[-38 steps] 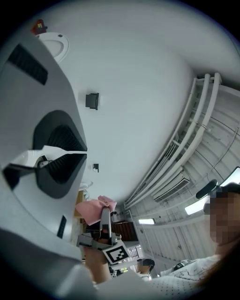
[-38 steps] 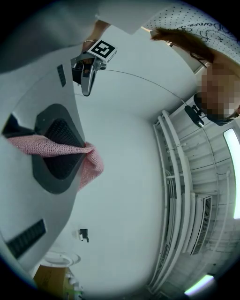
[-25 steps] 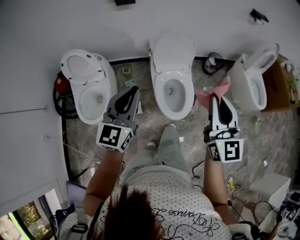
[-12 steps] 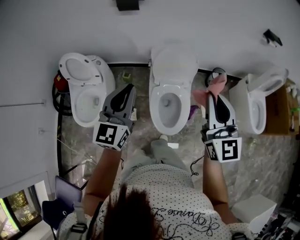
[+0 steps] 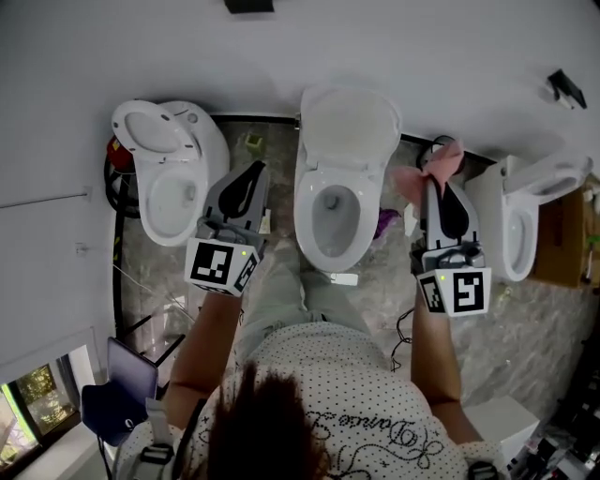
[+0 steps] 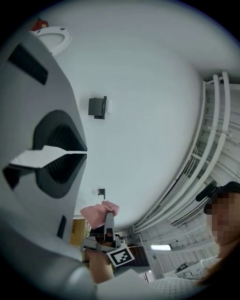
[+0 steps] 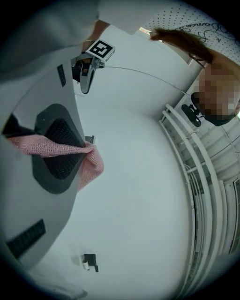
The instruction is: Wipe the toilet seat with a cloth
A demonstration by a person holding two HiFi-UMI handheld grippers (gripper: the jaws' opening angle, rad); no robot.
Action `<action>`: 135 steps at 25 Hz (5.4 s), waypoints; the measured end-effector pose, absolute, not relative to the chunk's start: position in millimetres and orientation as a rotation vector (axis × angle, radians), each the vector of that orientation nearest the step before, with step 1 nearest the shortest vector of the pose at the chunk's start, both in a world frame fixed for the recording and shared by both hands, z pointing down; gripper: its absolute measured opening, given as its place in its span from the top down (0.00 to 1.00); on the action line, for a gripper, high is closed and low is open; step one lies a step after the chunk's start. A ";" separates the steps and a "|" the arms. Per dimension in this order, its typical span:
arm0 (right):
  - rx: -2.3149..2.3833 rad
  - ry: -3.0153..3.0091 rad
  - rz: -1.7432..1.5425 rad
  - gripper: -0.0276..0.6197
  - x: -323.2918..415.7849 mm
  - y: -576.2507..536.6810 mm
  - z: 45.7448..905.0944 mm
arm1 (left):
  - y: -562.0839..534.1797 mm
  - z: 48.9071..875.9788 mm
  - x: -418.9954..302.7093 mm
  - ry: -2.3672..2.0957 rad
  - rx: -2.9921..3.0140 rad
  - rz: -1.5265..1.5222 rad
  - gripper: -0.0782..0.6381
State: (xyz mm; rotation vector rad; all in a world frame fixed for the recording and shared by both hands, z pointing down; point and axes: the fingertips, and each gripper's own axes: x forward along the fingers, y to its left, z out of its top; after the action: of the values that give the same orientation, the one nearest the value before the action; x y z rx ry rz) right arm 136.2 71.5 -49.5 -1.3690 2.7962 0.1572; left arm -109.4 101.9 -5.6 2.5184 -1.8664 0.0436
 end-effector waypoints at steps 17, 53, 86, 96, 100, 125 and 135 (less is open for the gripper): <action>-1.610 2.724 0.153 0.90 69.0 -6.1 -34.9 | -30.9 5.2 -159.0 -1.601 2.701 0.061 0.86; -1.241 3.079 -0.174 0.89 87.6 -69.6 248.3 | -37.1 231.7 -119.9 -1.836 2.284 0.138 0.86; -0.981 3.514 -0.617 0.88 -26.2 -72.1 622.5 | -47.6 494.5 -136.6 -1.718 2.122 0.292 0.86; -1.017 3.608 -0.517 0.89 -44.6 -81.9 646.2 | -38.8 508.2 -131.3 -1.678 2.097 0.315 0.86; -0.923 3.658 -0.506 0.90 -43.9 -81.8 646.9 | -38.7 509.9 -126.2 -1.656 2.106 0.322 0.86; -1.039 3.684 -0.603 0.91 34.8 -92.8 655.7 | -38.5 504.8 -111.4 -1.617 2.127 0.317 0.87; -1.117 3.729 -0.554 0.91 69.3 -92.4 661.2 | -45.0 492.5 -112.5 -1.660 2.164 0.328 0.88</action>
State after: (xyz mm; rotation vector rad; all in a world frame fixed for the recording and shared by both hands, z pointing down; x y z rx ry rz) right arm 69.3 -92.4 661.2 -1.1171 3.7292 -0.5535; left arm -112.5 -45.0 492.5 2.1640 -1.6601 0.3283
